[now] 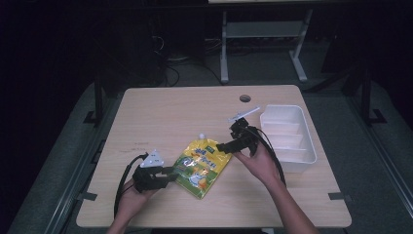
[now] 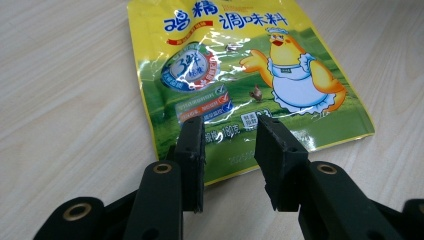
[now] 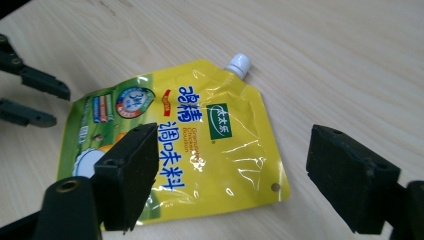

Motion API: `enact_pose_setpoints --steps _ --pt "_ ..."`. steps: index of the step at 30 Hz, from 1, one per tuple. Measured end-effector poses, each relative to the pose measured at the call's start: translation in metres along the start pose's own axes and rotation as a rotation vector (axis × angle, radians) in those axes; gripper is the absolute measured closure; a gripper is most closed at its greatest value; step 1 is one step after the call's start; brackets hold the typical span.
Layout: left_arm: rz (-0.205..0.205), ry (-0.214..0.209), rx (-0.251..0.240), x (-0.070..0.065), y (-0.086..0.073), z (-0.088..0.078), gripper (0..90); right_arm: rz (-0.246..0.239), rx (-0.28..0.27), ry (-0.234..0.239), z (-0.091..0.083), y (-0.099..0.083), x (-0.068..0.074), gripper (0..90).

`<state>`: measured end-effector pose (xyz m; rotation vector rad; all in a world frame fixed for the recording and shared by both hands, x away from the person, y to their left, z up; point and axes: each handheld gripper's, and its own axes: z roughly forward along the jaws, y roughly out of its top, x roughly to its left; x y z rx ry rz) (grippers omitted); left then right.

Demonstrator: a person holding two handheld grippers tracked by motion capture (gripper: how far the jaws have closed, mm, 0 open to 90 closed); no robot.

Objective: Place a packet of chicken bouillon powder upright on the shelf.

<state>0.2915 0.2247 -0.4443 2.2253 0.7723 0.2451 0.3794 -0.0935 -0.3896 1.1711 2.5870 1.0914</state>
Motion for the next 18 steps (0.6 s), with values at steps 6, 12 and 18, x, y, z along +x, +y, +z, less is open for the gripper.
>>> enact_pose_setpoints --steps 6,12,18 --pt "0.009 -0.010 0.029 -0.001 0.000 0.007 62.3 0.054 0.075 0.004 0.027 0.001 -0.009 24.1" --pt "0.012 -0.007 0.040 -0.002 0.000 0.010 62.3 0.123 0.134 -0.023 0.041 -0.003 -0.019 27.8" --pt "0.023 0.007 0.045 -0.005 0.001 0.012 61.9 0.177 0.174 -0.023 0.047 -0.011 -0.028 34.2"
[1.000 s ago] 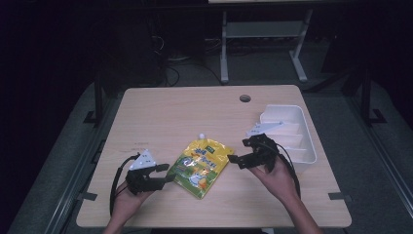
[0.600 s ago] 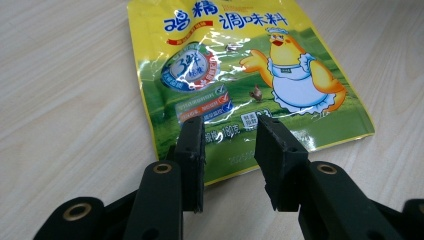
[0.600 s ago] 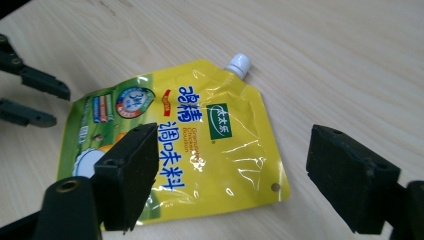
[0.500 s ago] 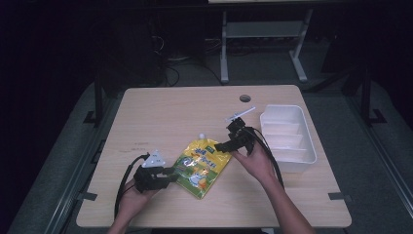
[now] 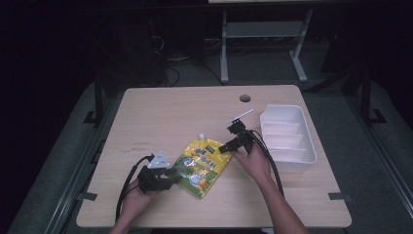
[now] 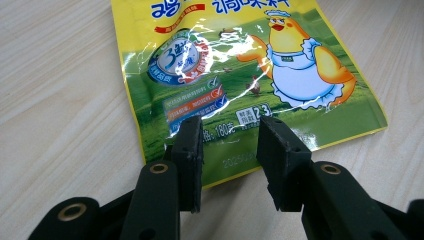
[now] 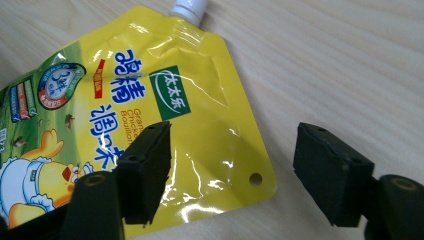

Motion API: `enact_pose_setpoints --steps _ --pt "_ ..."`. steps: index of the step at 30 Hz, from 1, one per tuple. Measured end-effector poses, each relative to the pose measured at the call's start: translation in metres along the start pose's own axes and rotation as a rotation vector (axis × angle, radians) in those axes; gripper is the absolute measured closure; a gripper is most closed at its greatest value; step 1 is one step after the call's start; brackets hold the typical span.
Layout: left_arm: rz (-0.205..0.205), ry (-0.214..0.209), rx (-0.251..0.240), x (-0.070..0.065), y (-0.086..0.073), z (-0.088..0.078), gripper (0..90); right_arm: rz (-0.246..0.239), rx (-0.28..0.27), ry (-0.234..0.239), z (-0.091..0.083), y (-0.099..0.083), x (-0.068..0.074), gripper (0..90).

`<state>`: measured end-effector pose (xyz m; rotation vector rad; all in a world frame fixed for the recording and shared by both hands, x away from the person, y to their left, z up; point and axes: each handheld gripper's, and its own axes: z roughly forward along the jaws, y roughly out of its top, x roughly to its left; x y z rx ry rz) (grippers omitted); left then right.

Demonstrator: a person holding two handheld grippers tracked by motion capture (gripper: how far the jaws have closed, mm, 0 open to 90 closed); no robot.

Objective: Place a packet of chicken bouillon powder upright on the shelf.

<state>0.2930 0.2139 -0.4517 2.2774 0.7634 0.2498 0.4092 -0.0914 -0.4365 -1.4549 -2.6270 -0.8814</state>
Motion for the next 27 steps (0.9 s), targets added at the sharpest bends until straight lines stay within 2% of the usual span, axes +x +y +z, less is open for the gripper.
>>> enact_pose_setpoints --steps 4,8,13,16,19,21,23,26,27 --pt "0.007 0.008 0.010 -0.001 0.001 0.001 62.1 0.034 0.021 0.007 0.005 -0.004 -0.002 39.7" --pt "0.012 0.015 0.012 -0.002 0.000 0.002 62.1 0.035 0.043 0.018 0.009 -0.006 -0.002 44.9" --pt "0.010 0.019 0.013 -0.002 0.001 0.002 62.1 0.042 0.032 0.028 0.010 -0.009 -0.002 48.0" --pt "0.025 0.031 0.023 -0.004 0.001 0.005 61.9 0.059 0.005 0.041 0.006 -0.013 -0.006 54.7" --pt "0.022 0.027 0.023 -0.005 0.002 0.006 61.9 0.059 -0.022 0.049 0.001 -0.015 -0.005 59.3" --pt "0.019 0.026 0.025 -0.005 0.002 0.006 62.0 0.065 -0.034 0.061 -0.001 -0.015 -0.005 59.5" --pt "0.018 0.023 0.026 -0.005 0.002 0.007 62.2 0.077 -0.061 0.083 -0.005 -0.015 -0.003 60.7" --pt "0.017 0.027 0.030 -0.005 0.002 0.007 62.6 0.109 -0.099 0.155 -0.008 -0.015 -0.003 65.5" --pt "0.017 0.027 0.030 -0.005 0.002 0.007 62.7 0.109 -0.099 0.155 -0.008 -0.015 -0.003 65.5"
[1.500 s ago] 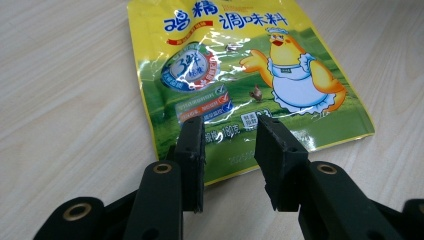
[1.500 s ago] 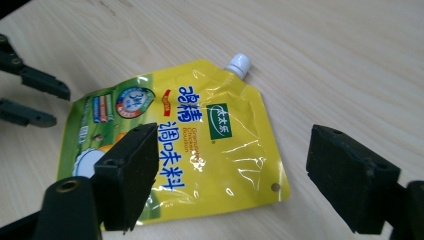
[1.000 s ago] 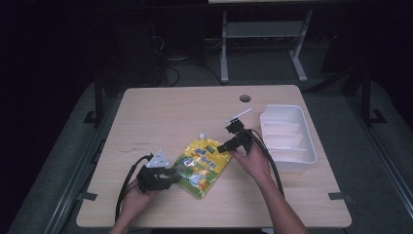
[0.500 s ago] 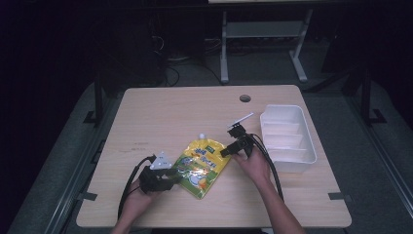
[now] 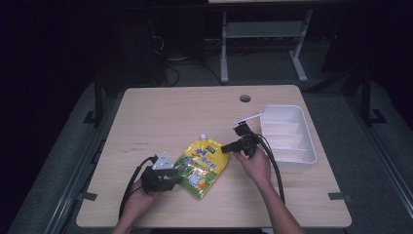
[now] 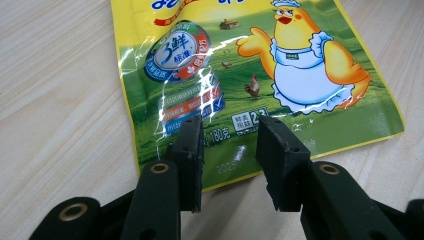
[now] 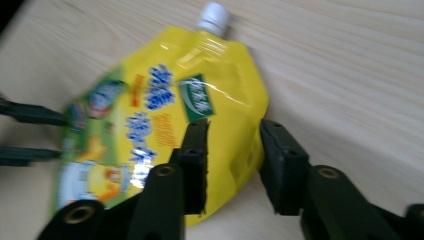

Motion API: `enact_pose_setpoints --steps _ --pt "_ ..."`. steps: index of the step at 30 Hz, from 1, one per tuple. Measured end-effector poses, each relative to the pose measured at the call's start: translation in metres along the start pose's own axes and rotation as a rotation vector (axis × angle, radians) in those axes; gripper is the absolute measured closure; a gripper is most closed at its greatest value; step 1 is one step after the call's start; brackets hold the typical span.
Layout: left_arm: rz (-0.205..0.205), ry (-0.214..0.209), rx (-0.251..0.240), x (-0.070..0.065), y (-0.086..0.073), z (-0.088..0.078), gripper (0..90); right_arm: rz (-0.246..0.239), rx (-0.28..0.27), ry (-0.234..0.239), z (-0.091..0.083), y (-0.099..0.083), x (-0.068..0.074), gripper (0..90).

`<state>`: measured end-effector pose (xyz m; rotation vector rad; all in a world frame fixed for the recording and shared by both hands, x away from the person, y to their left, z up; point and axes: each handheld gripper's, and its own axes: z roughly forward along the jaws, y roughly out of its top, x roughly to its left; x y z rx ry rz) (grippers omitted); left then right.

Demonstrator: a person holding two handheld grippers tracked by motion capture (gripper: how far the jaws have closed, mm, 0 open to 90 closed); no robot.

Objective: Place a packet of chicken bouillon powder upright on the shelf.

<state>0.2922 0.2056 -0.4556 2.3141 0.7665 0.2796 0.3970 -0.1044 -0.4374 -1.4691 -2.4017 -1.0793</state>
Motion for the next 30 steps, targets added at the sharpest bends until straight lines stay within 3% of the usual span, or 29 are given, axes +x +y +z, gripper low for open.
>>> enact_pose_setpoints --steps 5,10,14,17,21,22,25,28,30 --pt "0.003 -0.003 -0.005 -0.001 0.000 0.001 62.9 0.013 0.062 -0.013 0.015 -0.002 -0.001 67.5" --pt "0.000 -0.012 -0.012 0.000 0.000 0.001 62.8 0.012 0.046 -0.028 0.018 -0.001 -0.002 79.4" --pt "-0.018 -0.026 -0.026 0.002 0.000 -0.001 60.5 0.005 0.033 -0.010 0.017 -0.002 -0.002 88.9" --pt "-0.062 -0.038 -0.066 0.006 0.000 -0.007 54.3 -0.042 0.006 -0.020 0.014 -0.002 0.005 89.4" --pt "-0.081 -0.041 -0.080 0.008 0.000 -0.009 43.9 -0.072 -0.026 -0.001 0.009 -0.003 0.009 89.6" --pt "-0.086 -0.040 -0.087 0.009 0.000 -0.010 43.9 -0.086 -0.039 0.004 0.005 -0.002 0.011 89.6" --pt "-0.121 -0.038 -0.134 0.012 0.002 -0.017 30.4 -0.143 -0.079 0.018 -0.009 0.000 0.020 89.6" --pt "-0.141 -0.036 -0.162 0.016 0.004 -0.021 25.8 -0.183 -0.107 0.031 -0.018 0.001 0.026 89.6" --pt "-0.182 -0.056 -0.198 0.023 0.005 -0.023 21.4 -0.226 -0.141 0.049 -0.031 0.001 0.033 89.6"
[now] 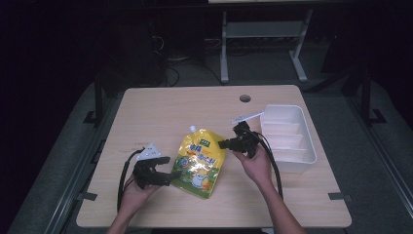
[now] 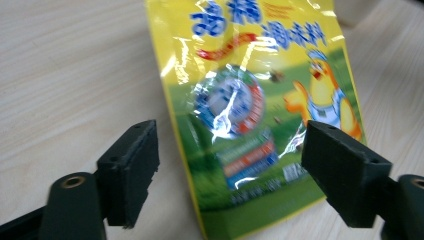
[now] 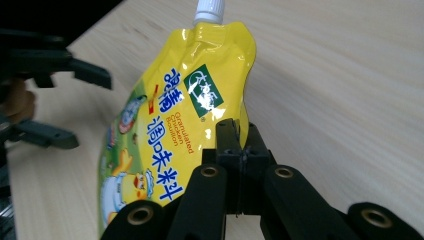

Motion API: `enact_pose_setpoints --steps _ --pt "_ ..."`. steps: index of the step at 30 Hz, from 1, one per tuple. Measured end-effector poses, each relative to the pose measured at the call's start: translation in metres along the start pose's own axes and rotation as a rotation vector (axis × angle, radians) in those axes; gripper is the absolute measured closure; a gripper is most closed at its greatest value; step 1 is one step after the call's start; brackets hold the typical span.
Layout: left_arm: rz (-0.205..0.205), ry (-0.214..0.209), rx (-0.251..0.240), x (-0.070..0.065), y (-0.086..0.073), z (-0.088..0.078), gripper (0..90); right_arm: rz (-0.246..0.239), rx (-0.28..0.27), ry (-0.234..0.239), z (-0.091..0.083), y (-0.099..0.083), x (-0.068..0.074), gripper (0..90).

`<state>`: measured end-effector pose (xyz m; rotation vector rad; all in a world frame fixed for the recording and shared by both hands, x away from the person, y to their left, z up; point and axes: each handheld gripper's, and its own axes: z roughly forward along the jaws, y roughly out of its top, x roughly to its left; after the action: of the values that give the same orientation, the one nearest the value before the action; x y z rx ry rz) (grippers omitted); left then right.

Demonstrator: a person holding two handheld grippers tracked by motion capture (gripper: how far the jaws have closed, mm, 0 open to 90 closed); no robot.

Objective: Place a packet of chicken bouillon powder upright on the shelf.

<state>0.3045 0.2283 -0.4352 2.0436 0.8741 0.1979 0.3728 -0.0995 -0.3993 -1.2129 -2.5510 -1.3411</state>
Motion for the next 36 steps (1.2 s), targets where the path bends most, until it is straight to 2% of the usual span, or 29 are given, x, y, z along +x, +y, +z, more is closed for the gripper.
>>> enact_pose_setpoints --steps 2,3,7,8,9,11,12,13,16,17,18,22,26,30,32,36 --pt "-0.013 -0.010 -0.005 0.002 0.001 0.001 20.3 -0.015 -0.007 0.005 -0.003 0.001 0.002 89.6" --pt "-0.035 -0.031 -0.009 0.005 0.002 0.003 19.8 -0.053 -0.019 0.011 -0.010 0.003 0.007 89.6" --pt "-0.058 -0.077 -0.006 0.010 0.002 0.010 19.1 -0.109 -0.051 0.035 -0.022 0.009 0.016 89.6" --pt "-0.058 -0.077 -0.006 0.010 0.002 0.010 19.1 -0.109 -0.051 0.035 -0.022 0.009 0.016 89.6" --pt "-0.072 -0.113 -0.015 0.013 0.003 0.014 19.2 -0.136 -0.060 0.042 -0.026 0.011 0.020 89.6" --pt "-0.092 -0.147 -0.032 0.016 0.003 0.016 20.2 -0.157 -0.065 0.055 -0.029 0.013 0.023 89.6" --pt "-0.092 -0.147 -0.032 0.016 0.003 0.016 21.3 -0.157 -0.065 0.055 -0.029 0.013 0.023 89.6" --pt "-0.102 -0.179 -0.047 0.018 0.004 0.016 23.3 -0.176 -0.071 0.071 -0.031 0.015 0.025 89.6" --pt "-0.112 -0.224 -0.063 0.020 0.006 0.015 29.5 -0.205 -0.083 0.079 -0.034 0.017 0.029 89.5" --pt "-0.112 -0.224 -0.063 0.020 0.006 0.015 33.3 -0.213 -0.094 0.085 -0.036 0.017 0.030 89.5" --pt "-0.119 -0.248 -0.082 0.021 0.007 0.013 36.1 -0.217 -0.100 0.089 -0.037 0.017 0.030 89.5" --pt "-0.129 -0.287 -0.112 0.023 0.007 0.009 47.3 -0.238 -0.109 0.111 -0.040 0.017 0.032 89.5" --pt "-0.122 -0.331 -0.117 0.023 0.007 0.007 60.2 -0.267 -0.111 0.128 -0.041 0.018 0.034 89.5" --pt "-0.092 -0.335 -0.124 0.021 0.008 0.006 74.3 -0.283 -0.114 0.139 -0.043 0.019 0.036 89.5" --pt "-0.092 -0.367 -0.122 0.022 0.007 0.005 77.8 -0.296 -0.114 0.141 -0.045 0.020 0.037 89.4" --pt "-0.054 -0.372 -0.112 0.018 0.007 0.005 81.4 -0.306 -0.114 0.159 -0.046 0.019 0.036 89.1"
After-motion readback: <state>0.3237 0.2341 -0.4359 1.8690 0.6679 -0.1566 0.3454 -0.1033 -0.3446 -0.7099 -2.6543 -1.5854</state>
